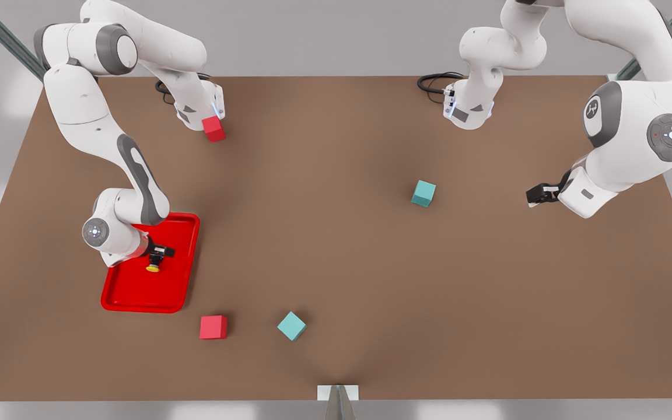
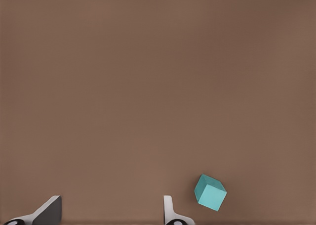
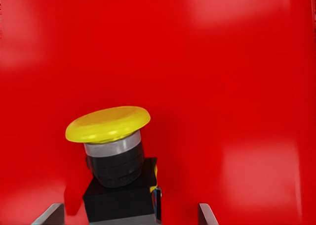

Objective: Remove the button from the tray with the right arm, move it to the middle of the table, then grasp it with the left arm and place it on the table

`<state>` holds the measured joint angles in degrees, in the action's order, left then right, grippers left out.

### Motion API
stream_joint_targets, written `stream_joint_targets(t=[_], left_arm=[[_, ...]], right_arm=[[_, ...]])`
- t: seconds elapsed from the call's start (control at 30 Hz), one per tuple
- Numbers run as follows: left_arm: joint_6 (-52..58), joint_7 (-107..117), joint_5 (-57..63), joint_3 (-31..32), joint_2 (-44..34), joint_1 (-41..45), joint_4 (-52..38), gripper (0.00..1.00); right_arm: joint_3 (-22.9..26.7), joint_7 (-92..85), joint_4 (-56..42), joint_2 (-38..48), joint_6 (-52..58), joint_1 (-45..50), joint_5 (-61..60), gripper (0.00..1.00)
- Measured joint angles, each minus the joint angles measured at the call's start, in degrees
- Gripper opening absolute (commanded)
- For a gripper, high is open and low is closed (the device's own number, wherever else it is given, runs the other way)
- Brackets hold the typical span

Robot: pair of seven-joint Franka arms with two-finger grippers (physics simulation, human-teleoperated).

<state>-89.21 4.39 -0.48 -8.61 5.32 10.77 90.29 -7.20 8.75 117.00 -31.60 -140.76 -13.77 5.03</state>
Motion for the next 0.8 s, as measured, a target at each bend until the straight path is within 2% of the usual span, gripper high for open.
stream_joint_targets(t=[0.17,0.23,0.5,0.53,0.6,0.8], left_arm=[[-0.1,0.1,0.0,-0.1,0.0,-0.1,0.0,1.00],[-0.1,0.1,0.0,-0.1,0.0,-0.1,0.0,1.00],[-0.1,0.1,0.0,-0.1,0.0,0.0,0.0,1.00],[-0.1,0.1,0.0,-0.1,0.0,0.0,0.0,1.00],[-0.1,0.2,0.0,-0.1,0.0,0.0,0.0,1.00],[-0.1,0.2,0.0,-0.1,0.0,0.0,0.0,1.00]], right_arm=[[0.0,-0.1,-0.1,0.0,-0.2,-0.1,0.0,1.00],[0.0,-0.1,-0.1,0.1,-0.2,-0.1,0.0,0.90],[0.0,-0.2,-0.2,0.1,-0.3,0.1,-0.1,0.90],[0.0,-0.2,-0.3,0.1,-0.3,0.1,0.0,0.89],[0.0,-0.3,-0.3,0.2,-0.2,0.1,-0.1,0.75],[0.0,-0.7,-0.3,0.4,-0.1,0.2,-0.1,0.69]])
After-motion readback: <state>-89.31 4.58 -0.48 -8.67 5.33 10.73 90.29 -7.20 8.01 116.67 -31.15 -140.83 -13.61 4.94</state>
